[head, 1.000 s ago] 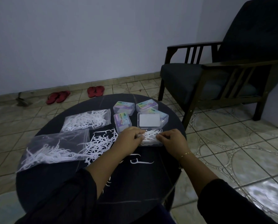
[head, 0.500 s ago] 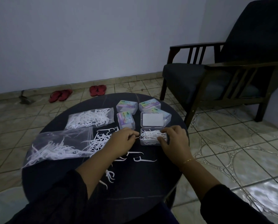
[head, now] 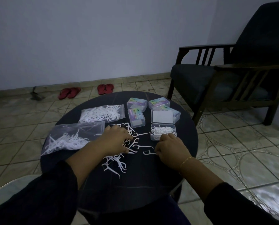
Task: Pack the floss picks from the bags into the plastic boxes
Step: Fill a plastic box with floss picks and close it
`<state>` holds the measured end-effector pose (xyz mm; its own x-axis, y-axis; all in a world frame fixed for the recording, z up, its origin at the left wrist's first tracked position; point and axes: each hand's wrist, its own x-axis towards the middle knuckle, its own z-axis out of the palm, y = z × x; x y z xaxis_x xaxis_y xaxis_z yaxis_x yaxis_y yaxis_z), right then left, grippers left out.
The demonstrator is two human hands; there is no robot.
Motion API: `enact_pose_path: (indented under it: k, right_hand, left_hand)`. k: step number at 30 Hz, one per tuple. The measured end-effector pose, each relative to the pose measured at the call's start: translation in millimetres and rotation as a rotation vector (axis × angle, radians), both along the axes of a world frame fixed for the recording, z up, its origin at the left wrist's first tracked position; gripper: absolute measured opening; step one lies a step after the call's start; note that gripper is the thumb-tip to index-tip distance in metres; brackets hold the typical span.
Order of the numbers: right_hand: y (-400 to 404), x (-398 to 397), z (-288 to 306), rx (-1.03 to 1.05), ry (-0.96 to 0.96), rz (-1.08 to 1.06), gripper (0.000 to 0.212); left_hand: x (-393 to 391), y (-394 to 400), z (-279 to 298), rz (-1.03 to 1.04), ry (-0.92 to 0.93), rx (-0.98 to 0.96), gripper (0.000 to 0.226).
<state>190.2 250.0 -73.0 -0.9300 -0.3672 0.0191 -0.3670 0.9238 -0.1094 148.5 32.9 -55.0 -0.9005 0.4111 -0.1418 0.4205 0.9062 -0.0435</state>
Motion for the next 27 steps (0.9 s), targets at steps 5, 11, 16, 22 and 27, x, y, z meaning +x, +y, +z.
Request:
enact_pose_path:
  k: [5,11,16,22,27]
  right_hand:
    - [-20.4,-5.0,-10.9,-0.056,0.025,-0.019,0.029]
    - [-29.8,-7.9,-15.9,-0.067,0.043,-0.055,0.031]
    - [-28.8,-6.7,-14.0,0.049,0.002,-0.036,0.045]
    - [-29.9,-12.5,-6.0,0.107,0.047,0.027,0.031]
    - [-28.9,-14.4,1.0,0.097,0.005,0.012,0.030]
  left_hand:
    - [-0.7,12.4,-14.2,0.076,0.056,0.146,0.048]
    - [4.9,21.7,-24.8,0.086,0.124,0.181,0.043]
    - [6.6,17.1,-24.0,0.091,0.013,0.162,0.060]
    - [4.3,13.1,-16.1,0.013,-0.014,0.152,0.045]
    - [2.1,12.3,-10.3,-0.005,0.004,0.136,0.025]
